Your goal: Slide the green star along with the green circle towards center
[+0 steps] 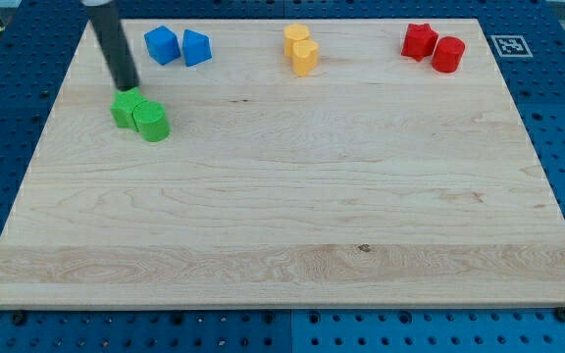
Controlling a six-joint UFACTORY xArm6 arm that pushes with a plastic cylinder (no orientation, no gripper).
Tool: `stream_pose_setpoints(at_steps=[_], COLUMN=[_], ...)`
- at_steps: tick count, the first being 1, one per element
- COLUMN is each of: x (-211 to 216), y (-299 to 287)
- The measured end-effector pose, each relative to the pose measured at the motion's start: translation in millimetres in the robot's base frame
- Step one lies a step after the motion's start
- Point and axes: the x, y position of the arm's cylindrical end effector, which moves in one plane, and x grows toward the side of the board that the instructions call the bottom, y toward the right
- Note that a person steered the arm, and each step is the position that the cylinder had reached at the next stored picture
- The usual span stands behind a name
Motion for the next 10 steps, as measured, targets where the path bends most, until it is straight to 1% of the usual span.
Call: stream_pose_setpoints(at_steps=[1, 2, 4, 5, 7, 8, 9, 10], x=[8.6, 13.3, 45.1, 52.4, 107.7, 122.4, 132.3, 130.5], y=[-33.6, -23.8, 18.1, 46.0, 65.7, 83.3, 101.9, 102.6])
